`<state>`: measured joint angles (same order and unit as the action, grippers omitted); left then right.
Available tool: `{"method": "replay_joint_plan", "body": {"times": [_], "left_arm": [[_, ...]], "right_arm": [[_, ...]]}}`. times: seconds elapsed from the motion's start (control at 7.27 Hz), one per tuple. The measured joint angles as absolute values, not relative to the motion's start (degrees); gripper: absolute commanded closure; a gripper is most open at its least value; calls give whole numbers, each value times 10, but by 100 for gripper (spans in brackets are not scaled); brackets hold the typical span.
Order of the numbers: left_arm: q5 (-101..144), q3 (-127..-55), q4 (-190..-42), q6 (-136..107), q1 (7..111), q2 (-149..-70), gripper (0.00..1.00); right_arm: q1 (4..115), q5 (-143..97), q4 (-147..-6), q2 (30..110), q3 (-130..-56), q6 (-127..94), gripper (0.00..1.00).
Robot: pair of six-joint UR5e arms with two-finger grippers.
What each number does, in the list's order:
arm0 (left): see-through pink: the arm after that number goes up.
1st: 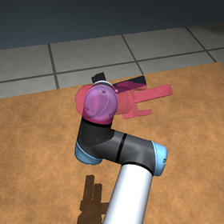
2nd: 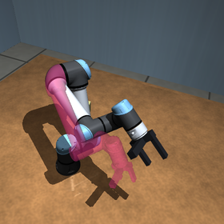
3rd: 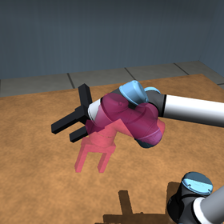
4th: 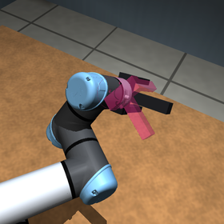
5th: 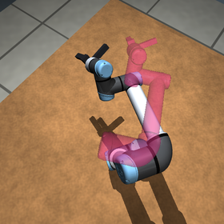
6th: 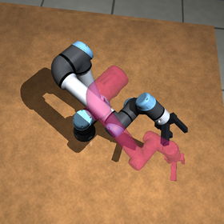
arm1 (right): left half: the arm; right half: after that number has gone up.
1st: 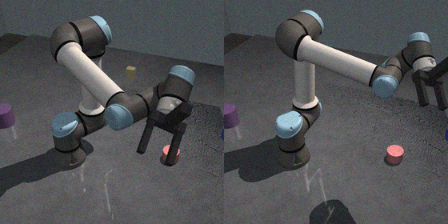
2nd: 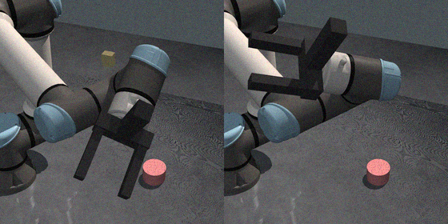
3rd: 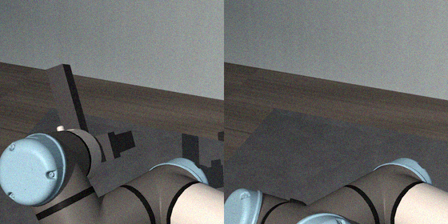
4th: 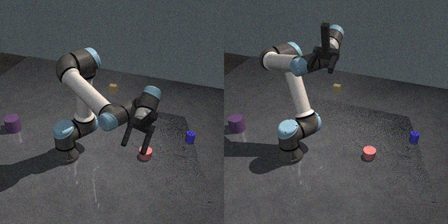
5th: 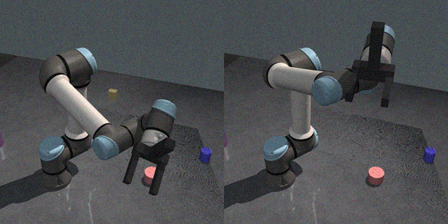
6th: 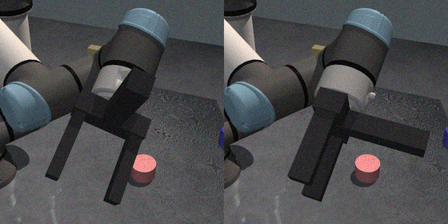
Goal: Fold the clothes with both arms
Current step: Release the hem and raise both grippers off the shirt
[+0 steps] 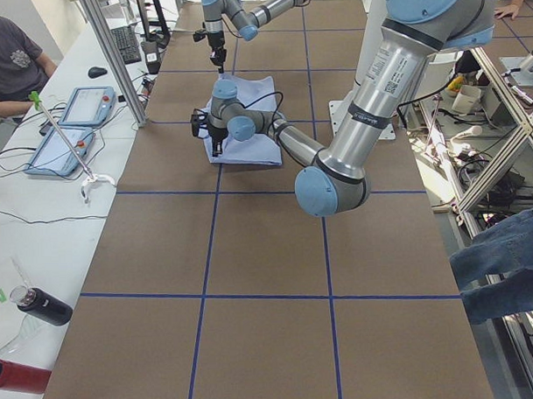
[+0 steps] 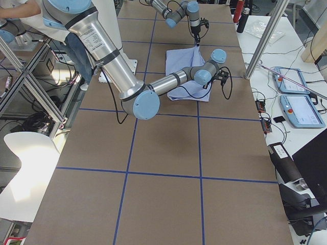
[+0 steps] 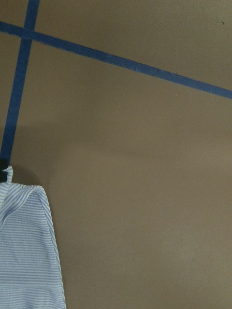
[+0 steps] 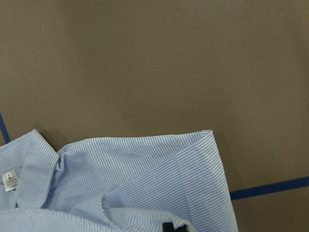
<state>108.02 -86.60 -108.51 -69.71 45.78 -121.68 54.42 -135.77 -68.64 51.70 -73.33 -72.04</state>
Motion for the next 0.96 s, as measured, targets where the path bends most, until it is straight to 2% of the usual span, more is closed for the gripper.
{"method": "replay_joint_plan", "body": {"times": [0.55, 0.69, 0.83, 0.96], "left_arm": [[1080, -844, -1085, -699, 457, -1246, 98], [1080, -840, -1085, -699, 457, -1247, 41], [1080, -838, -1085, -699, 457, -1247, 1], [1080, -838, -1085, -698, 458, -1247, 1]], "right_arm": [[547, -1356, -688, 524, -726, -695, 100], [547, -1356, -687, 523, -726, -695, 38], [546, -1355, -687, 523, -726, -694, 0], [544, -1349, -686, 522, -725, -694, 0]]}}
